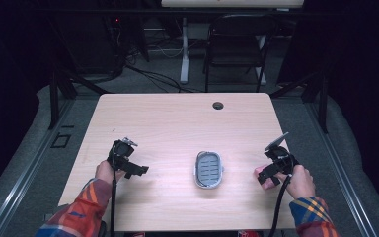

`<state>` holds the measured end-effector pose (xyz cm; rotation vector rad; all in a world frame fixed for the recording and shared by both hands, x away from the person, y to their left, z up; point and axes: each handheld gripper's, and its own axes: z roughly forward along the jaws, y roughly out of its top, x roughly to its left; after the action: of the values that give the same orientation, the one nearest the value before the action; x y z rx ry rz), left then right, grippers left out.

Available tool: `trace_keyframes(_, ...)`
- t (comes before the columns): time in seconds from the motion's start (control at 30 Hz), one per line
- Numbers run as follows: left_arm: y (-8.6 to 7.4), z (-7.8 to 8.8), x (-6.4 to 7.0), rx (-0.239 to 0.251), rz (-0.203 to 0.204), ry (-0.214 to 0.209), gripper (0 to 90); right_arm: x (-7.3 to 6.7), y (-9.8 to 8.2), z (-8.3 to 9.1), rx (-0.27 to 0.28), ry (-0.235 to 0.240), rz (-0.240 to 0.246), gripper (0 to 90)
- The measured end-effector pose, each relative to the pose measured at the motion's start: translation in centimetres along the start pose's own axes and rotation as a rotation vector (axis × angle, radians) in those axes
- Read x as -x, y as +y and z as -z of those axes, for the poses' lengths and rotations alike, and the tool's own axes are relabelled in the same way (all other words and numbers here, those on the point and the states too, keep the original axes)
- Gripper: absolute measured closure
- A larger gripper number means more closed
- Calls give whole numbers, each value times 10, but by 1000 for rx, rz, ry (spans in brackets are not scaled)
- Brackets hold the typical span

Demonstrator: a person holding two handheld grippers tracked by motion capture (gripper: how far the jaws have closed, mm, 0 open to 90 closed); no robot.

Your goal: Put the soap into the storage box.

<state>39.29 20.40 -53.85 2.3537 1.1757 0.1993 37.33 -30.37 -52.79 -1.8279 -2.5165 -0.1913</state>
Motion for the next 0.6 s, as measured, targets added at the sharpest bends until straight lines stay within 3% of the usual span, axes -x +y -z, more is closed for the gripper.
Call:
trace_keyframes(0.23,0,0,0,0,3,0,1,1,4,-7,-10,3,-21,0)
trace_keyframes(0.5,0,0,0,1,3,-1,1,2,9,-10,-47,-16,-9,0)
trace_keyframes(0.6,0,0,0,-4,0,-1,1,0,9,-11,-38,-17,-32,0)
